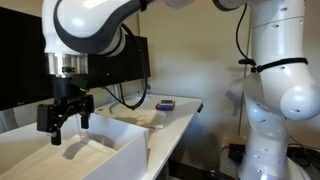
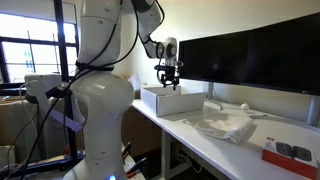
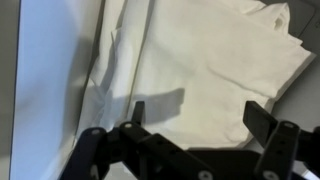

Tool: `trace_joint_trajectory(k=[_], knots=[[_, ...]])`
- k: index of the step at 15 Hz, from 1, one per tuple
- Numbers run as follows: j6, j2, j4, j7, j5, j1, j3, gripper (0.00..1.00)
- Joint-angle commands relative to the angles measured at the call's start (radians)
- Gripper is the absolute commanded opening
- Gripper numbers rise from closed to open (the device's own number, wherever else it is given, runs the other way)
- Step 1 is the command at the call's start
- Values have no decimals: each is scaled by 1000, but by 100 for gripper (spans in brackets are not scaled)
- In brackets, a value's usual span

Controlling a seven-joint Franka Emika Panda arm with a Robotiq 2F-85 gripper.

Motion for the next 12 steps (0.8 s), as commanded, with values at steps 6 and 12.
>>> trace_joint_trajectory(k=[6, 12], knots=[[-4, 135, 97, 25, -27, 7, -19, 100], [-16, 234, 236, 34, -68, 19, -58, 100]])
